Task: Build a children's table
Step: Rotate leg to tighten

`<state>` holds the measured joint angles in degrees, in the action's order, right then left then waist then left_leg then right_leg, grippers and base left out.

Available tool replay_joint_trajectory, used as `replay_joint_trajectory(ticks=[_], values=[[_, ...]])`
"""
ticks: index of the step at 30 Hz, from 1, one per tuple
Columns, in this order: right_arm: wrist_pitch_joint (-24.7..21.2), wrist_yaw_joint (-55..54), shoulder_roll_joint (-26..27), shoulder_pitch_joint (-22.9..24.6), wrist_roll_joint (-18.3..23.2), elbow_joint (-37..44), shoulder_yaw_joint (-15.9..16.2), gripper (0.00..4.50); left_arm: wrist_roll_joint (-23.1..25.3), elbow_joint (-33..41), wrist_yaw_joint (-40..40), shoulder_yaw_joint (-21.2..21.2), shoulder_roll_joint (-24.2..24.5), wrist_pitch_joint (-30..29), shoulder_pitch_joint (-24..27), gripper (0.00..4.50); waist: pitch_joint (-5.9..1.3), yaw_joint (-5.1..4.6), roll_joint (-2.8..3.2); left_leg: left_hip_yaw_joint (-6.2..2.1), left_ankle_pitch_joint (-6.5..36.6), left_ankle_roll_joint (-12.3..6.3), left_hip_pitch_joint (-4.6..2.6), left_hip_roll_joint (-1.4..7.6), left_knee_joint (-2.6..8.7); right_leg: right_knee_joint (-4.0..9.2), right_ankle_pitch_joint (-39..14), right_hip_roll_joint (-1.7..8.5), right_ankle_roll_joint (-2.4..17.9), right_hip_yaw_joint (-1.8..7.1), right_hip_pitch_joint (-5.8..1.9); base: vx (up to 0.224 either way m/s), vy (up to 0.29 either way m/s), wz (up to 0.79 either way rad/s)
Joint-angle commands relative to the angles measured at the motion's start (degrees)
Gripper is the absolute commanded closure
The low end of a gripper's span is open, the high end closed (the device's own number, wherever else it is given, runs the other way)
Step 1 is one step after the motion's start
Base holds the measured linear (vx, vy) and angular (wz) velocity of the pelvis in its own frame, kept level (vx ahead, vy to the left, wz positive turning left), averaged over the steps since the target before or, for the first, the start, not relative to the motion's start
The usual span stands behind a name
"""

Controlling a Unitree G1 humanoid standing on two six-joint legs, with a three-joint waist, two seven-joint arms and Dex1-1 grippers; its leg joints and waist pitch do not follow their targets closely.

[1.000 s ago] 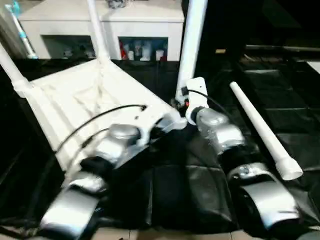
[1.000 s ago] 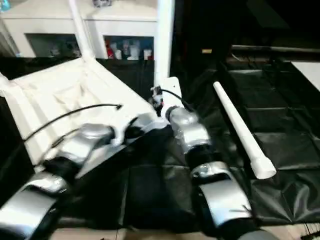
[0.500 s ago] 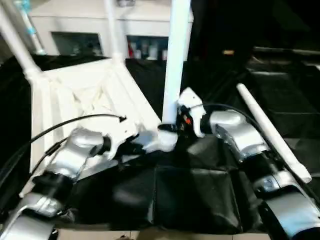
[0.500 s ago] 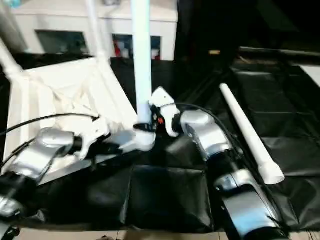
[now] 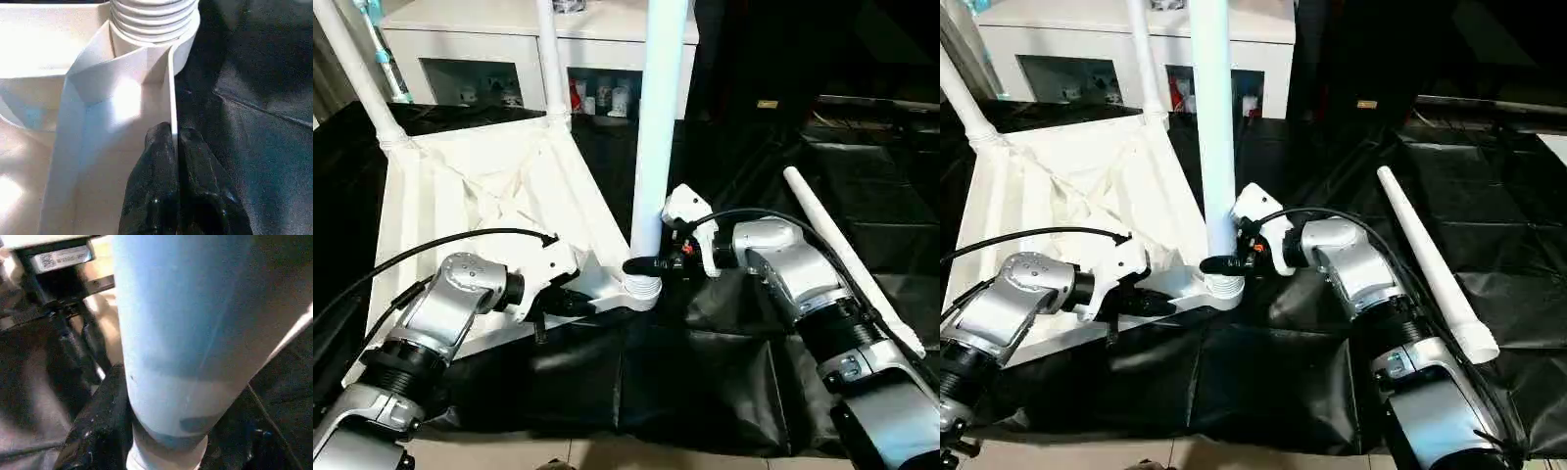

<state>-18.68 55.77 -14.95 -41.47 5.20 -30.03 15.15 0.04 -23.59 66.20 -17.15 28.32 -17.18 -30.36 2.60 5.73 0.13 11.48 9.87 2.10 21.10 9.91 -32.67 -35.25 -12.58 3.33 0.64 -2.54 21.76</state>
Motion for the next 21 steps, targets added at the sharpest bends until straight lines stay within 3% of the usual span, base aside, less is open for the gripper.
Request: replay_joint_trajectory(ticks=[1, 3, 5, 8, 10, 11, 14, 16, 21], values=[[-6.14, -13.76, -0.11, 2.76, -5.3, -8.42, -1.55, 2.66, -1.32, 1.89, 1.6, -2.26, -3.28, 0.61, -2.05, 4.5, -2.43, -0.43, 0.44, -1.95, 15.94, 2.07, -1.45, 3.83, 4.22, 4.84, -13.37, 5.41, 11.85, 3.15, -1.19, 0.0, 0.0, 0.0], [-8.31, -19.03, 2.36, 3.23, -4.46, -8.22, -3.76, 2.66, -0.49, -0.04, -2.59, -2.05, -5.92, -0.12, -3.09, 4.5, -2.4, -0.7, 0.34, -2.26, 18.47, 3.58, -1.76, 3.91, 4.41, 5.26, -17.76, 5.68, 10.74, 3.23, -1.09, 0.0, 0.0, 0.0], [-9.22, -22.02, 3.91, 3.68, -3.84, -7.97, -5.15, 2.66, -0.02, -1.62, -5.49, -1.77, -7.81, -0.78, -3.83, 4.5, -2.42, -0.97, 0.32, -2.43, 18.61, 4.02, -1.52, 3.94, 4.63, 5.25, -18.13, 5.61, 9.9, 3.19, -1.12, 0.0, 0.0, 0.0], [-9.69, -31.46, 8.8, 4.94, -2.89, -8.19, -8.53, 2.66, 1.39, -8.63, -16.6, 0.35, -14.81, -3.91, -6.99, 4.5, -2.54, -1.11, 0.17, -2.29, 19.14, 4.16, -1.81, 3.75, 4.42, 5.44, -17.6, 5.59, 9.81, 3.33, -0.89, 0.0, 0.0, 0.0], [-9.66, -35.32, 10.23, 4.9, -3.24, -8.87, -9.39, 2.66, 1.87, -10.79, -19.34, 1.08, -16.78, -5.06, -8.03, 4.5, -2.33, -0.98, 0.06, -2.36, 20.41, 4.25, -2.09, 3.68, 4.41, 5.84, -19.88, 5.66, 9.42, 3.3, -0.67, 0.0, 0.0, 0.0], [-9.46, -38.6, 11.46, 4.49, -3.58, -10.01, -10.01, 2.66, 2.44, -13.01, -21.8, 1.49, -18.63, -5.58, -9.13, 4.5, -2.27, -1.02, 0.41, -2.5, 21.13, 4.45, -2.19, 3.65, 4.43, 5.99, -21.54, 5.79, 8.95, 3.38, -0.57, 0.0, 0.0, 0.0], [-8.52, -46.34, 14.7, 2.82, -3.66, -12.95, -11.86, 2.66, 3.76, -18.98, -29.01, 2.32, -22.93, -5.18, -11.89, 4.5, -2.03, -1.1, 0.11, -2.68, 24.68, 4.61, -2.92, 3.44, 4.52, 6.87, -26.95, 5.72, 7.23, 3.35, -0.15, 0.0, 0.0, 0.0], [-7.4, -51.57, 17.08, 1.41, -3.94, -15.15, -13.28, 2.66, 3.95, -23.25, -34.23, 3.09, -26.9, -4.28, -13.75, 4.5, -2.18, -1.02, 0.17, -2.77, 24.95, 4.71, -2.98, 3.44, 4.6, 6.94, -25.97, 5.62, 6.58, 3.4, -0.07, 0.0, 0.0, 0.0], [-7.04, -55.53, 18.45, 0.6, -1.89, -16.7, -16.93, 2.66, 4.25, -24.71, -36.48, 3.3, -28.84, -3.96, -14.78, 4.5, -2.43, -1.0, 0.08, -2.77, 23.43, 4.02, -2.4, 3.52, 4.91, 6.45, -20.48, 5.51, 6.84, 3.43, -0.45, 0.0, 0.0, 0.0]])
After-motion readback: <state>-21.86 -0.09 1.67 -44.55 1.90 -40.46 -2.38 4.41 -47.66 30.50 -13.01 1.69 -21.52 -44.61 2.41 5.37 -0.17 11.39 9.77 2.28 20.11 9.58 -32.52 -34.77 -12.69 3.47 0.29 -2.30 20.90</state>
